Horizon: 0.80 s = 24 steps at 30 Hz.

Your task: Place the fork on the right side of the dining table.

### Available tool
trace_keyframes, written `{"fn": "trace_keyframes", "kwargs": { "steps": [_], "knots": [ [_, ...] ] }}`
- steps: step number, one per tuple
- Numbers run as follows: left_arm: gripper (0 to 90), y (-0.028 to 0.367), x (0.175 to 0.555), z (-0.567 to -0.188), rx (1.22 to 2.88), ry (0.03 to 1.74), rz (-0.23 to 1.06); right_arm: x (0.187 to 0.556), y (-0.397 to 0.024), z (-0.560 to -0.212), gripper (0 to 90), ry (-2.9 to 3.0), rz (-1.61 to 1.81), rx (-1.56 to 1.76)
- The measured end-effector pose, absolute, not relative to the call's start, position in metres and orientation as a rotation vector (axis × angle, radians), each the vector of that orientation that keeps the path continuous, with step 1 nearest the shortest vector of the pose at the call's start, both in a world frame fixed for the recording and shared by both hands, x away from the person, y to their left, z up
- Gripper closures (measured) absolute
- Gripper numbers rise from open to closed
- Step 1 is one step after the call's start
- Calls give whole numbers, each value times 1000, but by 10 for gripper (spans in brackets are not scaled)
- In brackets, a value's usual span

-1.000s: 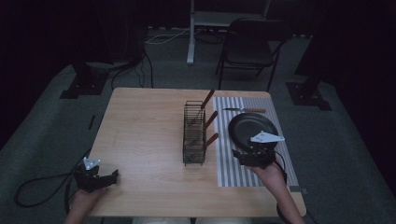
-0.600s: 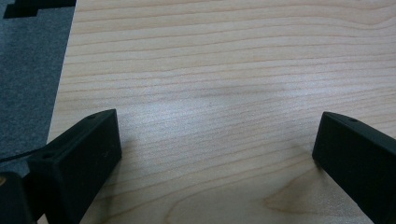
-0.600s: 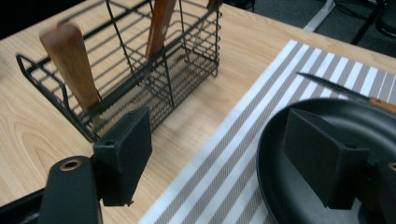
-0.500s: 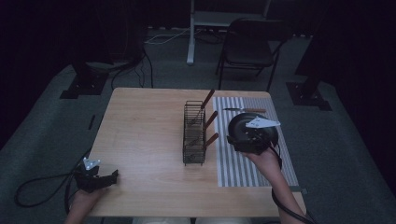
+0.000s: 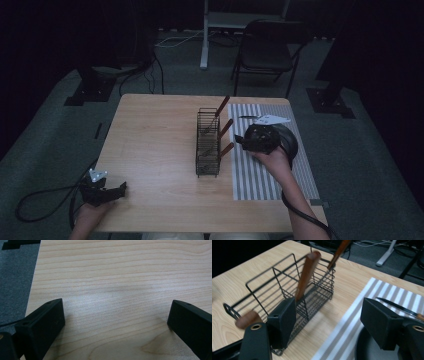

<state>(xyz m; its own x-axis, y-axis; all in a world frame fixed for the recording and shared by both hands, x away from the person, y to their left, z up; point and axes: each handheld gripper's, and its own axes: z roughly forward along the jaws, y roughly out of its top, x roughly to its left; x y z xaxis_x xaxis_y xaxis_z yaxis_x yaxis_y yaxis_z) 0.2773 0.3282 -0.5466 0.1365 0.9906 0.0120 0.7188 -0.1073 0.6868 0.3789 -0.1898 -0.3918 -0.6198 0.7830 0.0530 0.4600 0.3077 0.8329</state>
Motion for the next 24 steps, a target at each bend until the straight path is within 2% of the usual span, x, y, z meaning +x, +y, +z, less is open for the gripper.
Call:
{"fn": "trace_keyframes", "kwargs": {
  "steps": [8,21,24],
  "knots": [
    [16,328,277,-546,1889,1636,664,390,-170,-384,334,2237,1235,1105],
    [16,328,277,-547,1889,1636,663,404,-150,-396,427,2278,1238,1136],
    [16,328,277,-547,1889,1636,663,408,-149,-396,505,2257,1254,1174]
  ]
}}
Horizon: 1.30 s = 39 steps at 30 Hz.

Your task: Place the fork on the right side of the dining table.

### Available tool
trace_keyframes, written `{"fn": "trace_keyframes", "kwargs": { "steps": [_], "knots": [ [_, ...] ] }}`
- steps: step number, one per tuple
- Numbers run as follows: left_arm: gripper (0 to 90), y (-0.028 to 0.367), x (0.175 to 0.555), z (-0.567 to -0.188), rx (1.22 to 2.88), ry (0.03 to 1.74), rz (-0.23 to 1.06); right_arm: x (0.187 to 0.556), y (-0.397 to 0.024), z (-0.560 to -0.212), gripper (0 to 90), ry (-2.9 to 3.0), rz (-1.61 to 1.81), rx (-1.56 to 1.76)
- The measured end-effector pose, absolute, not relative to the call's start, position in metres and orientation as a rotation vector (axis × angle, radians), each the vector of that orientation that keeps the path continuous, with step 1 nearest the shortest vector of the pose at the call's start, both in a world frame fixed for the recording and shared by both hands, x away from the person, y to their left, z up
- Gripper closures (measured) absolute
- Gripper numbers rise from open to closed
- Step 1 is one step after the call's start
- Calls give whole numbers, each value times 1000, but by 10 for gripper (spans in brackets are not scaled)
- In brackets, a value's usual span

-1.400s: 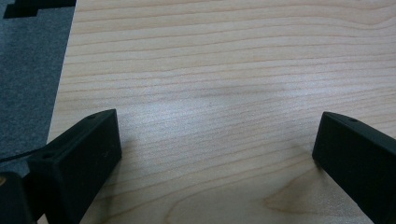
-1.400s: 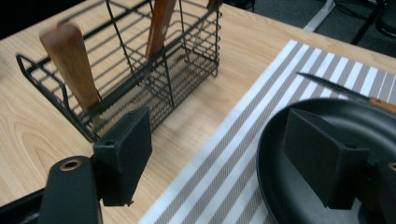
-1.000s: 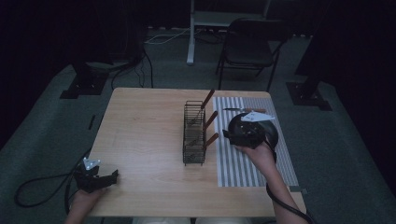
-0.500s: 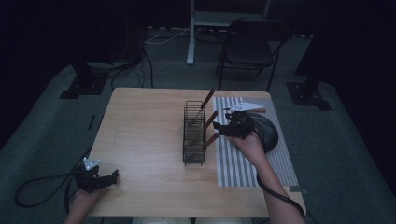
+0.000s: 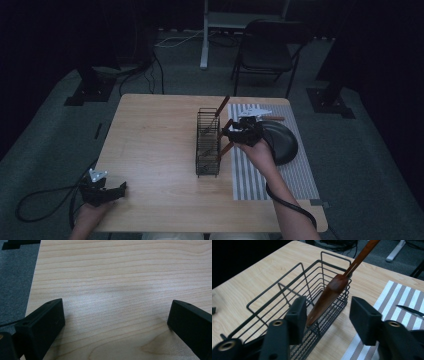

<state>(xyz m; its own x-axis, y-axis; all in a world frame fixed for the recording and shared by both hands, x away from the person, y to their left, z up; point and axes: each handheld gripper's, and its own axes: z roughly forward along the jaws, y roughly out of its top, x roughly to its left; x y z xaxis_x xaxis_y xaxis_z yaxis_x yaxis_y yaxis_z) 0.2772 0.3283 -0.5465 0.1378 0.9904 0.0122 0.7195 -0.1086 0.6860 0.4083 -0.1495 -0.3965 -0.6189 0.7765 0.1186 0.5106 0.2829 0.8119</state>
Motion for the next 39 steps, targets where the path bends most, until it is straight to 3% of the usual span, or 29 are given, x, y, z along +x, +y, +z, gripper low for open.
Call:
{"fn": "trace_keyframes", "kwargs": {
  "steps": [11,13,23,39],
  "knots": [
    [16,328,277,-547,1889,1636,663,415,-145,-401,610,2294,1253,1163],
    [16,328,277,-547,1888,1636,663,416,-144,-401,676,2314,1262,1152],
    [16,328,277,-547,1889,1636,663,416,-146,-399,785,2412,1368,1065],
    [16,328,277,-547,1889,1636,663,408,-152,-384,808,2408,1431,1016]
  ]
}}
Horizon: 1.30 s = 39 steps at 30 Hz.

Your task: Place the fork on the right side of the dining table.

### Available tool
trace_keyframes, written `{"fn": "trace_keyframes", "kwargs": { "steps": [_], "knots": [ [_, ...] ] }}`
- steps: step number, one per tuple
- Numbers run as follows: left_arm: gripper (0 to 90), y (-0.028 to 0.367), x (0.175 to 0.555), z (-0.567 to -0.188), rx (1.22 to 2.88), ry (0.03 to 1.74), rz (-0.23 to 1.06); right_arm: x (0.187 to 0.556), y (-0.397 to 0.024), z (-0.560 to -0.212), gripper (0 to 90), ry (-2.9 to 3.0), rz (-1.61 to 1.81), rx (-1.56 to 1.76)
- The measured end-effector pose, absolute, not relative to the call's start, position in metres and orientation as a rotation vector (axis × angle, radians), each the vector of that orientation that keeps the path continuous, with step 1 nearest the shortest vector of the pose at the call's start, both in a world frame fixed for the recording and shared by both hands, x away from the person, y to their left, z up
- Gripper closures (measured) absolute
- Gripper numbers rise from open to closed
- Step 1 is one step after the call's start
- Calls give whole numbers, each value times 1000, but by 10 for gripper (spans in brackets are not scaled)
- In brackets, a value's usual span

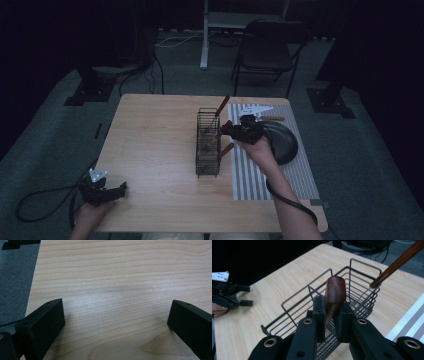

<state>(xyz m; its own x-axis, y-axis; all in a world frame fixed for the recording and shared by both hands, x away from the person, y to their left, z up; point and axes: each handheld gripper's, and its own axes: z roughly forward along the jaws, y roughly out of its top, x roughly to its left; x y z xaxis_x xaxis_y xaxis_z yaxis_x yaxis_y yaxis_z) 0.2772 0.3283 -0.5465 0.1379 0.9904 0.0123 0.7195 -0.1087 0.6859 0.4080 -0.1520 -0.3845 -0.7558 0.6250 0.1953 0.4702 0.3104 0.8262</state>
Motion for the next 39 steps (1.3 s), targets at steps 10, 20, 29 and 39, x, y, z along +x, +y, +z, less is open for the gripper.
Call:
{"fn": "trace_keyframes", "kwargs": {
  "steps": [10,20,29,39],
  "knots": [
    [16,328,277,-546,1892,1635,664,395,-156,-358,808,2367,1477,948],
    [16,328,277,-547,1888,1635,665,376,-159,-321,808,2304,1485,878],
    [16,328,277,-546,1889,1636,664,364,-176,-302,808,2245,1502,881],
    [16,328,277,-547,1888,1635,664,356,-198,-298,808,2172,1498,928]
  ]
}}
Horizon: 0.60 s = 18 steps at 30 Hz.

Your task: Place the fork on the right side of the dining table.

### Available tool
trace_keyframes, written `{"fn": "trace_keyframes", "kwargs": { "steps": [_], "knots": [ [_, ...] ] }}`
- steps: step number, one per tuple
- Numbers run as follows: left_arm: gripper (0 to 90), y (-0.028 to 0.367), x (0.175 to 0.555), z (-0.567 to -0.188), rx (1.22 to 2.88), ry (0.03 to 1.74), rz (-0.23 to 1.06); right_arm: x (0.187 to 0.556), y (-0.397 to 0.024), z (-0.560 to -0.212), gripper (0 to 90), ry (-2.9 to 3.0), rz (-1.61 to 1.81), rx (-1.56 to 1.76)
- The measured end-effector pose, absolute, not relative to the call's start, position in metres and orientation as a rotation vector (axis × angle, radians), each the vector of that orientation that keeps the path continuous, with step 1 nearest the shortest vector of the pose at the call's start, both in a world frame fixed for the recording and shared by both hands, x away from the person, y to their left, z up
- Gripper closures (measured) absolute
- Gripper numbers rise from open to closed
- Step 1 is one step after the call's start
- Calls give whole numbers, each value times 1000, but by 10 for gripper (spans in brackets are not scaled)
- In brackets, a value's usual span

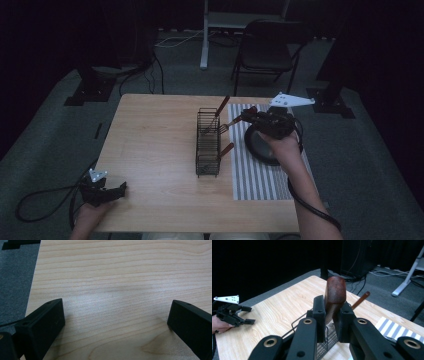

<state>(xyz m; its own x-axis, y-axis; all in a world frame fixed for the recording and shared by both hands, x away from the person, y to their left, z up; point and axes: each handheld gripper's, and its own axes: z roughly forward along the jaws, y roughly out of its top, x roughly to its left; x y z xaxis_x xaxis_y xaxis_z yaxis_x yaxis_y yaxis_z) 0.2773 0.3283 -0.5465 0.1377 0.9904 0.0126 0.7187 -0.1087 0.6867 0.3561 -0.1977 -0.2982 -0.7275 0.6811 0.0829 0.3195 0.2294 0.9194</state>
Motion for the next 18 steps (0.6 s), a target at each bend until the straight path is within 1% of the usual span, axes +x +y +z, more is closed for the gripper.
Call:
{"fn": "trace_keyframes", "kwargs": {
  "steps": [10,16,18],
  "knots": [
    [16,328,277,-546,1889,1636,664,353,-223,-312,807,2145,1475,1005],
    [16,328,277,-546,1889,1636,663,349,-230,-319,808,2144,1461,1030],
    [16,328,277,-546,1889,1636,664,344,-236,-330,808,2144,1453,1061]
  ]
}}
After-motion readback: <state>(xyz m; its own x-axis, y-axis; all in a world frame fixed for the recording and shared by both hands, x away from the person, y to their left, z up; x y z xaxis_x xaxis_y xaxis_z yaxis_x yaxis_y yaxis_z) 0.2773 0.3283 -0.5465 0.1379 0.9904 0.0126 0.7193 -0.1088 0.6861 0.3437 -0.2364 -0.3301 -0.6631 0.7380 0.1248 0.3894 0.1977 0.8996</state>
